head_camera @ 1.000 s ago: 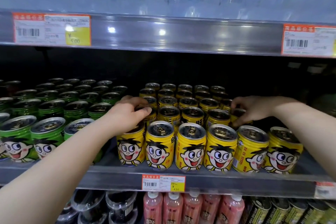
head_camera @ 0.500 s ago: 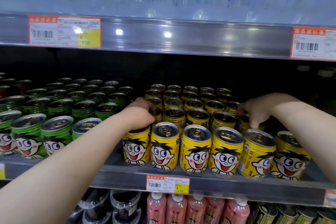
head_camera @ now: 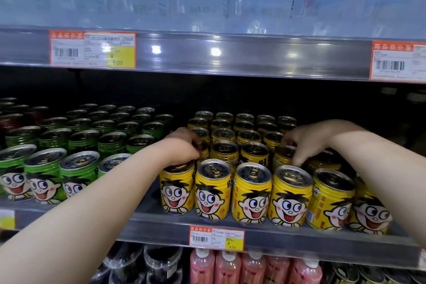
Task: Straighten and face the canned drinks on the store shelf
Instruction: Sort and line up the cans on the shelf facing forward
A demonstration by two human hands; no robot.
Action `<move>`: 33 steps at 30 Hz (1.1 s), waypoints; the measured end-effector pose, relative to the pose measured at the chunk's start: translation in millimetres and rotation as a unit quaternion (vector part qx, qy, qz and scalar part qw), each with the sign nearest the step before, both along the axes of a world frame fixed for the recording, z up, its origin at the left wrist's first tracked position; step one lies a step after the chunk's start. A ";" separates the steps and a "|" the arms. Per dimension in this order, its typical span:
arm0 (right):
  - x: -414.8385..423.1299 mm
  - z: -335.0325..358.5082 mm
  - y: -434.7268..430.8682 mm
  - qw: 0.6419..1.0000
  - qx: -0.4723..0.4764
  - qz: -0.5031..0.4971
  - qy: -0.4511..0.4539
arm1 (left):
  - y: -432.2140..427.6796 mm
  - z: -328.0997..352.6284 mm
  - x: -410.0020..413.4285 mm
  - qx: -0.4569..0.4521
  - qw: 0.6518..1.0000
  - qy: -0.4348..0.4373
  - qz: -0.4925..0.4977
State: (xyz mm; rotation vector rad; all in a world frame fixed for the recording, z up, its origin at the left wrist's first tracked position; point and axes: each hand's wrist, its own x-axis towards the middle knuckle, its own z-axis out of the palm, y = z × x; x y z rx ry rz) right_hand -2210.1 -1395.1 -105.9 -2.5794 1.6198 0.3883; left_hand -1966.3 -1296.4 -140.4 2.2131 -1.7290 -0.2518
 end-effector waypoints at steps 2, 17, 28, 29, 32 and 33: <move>12.6 2.5 3.8 0.997 0.017 0.039 -0.062 | -0.4 0.9 1.5 0.001 1.000 0.013 -0.003; 69.4 -7.0 21.8 0.986 -0.019 0.130 -0.100 | 1.0 -4.3 -0.7 -0.018 0.998 0.056 0.022; 87.6 -21.7 29.5 0.981 -0.056 0.122 -0.140 | 3.1 -5.3 -0.3 -0.042 0.992 0.107 0.044; 87.7 -22.5 30.3 0.981 -0.058 0.123 -0.138 | 3.9 -4.9 -0.3 -0.043 0.992 0.110 0.042; 86.7 -25.6 34.4 0.978 -0.071 0.133 -0.141 | 9.2 -4.5 5.9 -0.050 0.981 0.185 0.029; 85.8 -25.5 36.6 0.974 -0.076 0.139 -0.162 | 12.9 -3.2 8.6 -0.061 0.971 0.230 0.025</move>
